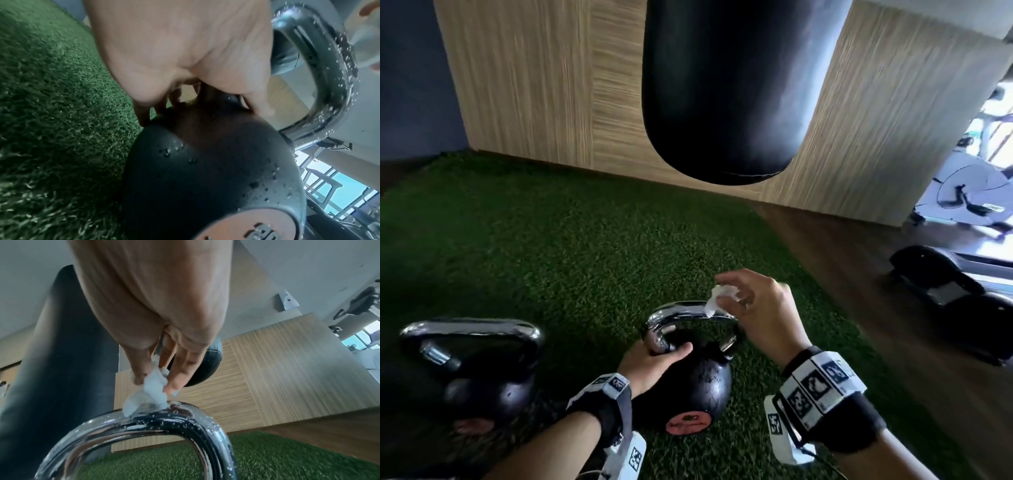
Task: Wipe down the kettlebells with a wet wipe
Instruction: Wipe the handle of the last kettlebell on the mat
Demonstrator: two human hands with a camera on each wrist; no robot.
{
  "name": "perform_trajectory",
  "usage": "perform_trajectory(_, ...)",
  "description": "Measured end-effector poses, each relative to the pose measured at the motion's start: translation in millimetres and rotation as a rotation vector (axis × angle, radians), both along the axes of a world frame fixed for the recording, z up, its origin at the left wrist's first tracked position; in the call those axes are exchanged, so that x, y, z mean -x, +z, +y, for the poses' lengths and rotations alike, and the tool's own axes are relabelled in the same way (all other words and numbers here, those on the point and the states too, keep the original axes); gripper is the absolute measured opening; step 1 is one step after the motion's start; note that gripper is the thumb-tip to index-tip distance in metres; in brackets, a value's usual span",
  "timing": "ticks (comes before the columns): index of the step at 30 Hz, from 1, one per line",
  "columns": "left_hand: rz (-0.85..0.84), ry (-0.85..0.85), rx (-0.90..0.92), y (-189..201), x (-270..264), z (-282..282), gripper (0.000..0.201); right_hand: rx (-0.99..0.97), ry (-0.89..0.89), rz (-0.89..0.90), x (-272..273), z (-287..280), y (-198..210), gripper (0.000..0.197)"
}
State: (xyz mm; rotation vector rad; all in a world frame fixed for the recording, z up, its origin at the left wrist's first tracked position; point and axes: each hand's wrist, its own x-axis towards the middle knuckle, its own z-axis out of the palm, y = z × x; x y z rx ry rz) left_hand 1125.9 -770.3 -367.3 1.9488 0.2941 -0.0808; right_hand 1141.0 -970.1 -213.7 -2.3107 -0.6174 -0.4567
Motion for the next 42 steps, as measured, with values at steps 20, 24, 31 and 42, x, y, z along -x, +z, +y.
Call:
perform_trajectory(20, -0.083, -0.029, 0.023, -4.4, 6.1, 0.2, 0.055, 0.083, -0.072, -0.154, 4.0, -7.1, -28.1, 0.025)
perform_trajectory(24, -0.069, -0.028, 0.012, -4.4, 5.8, 0.2, 0.055, -0.082, -0.295, 0.079, -3.3, -30.8, -44.0, 0.023)
perform_trajectory(31, -0.071, -0.054, -0.035, -5.3, 5.9, 3.4, 0.062, -0.3, -0.411, 0.296, -14.4, -45.7, -80.3, 0.018)
perform_trajectory(42, 0.141, -0.229, -0.66, 33.5, 30.2, 13.4, 0.064, -0.568, -0.312, 0.819, -12.7, -42.3, -107.9, 0.02)
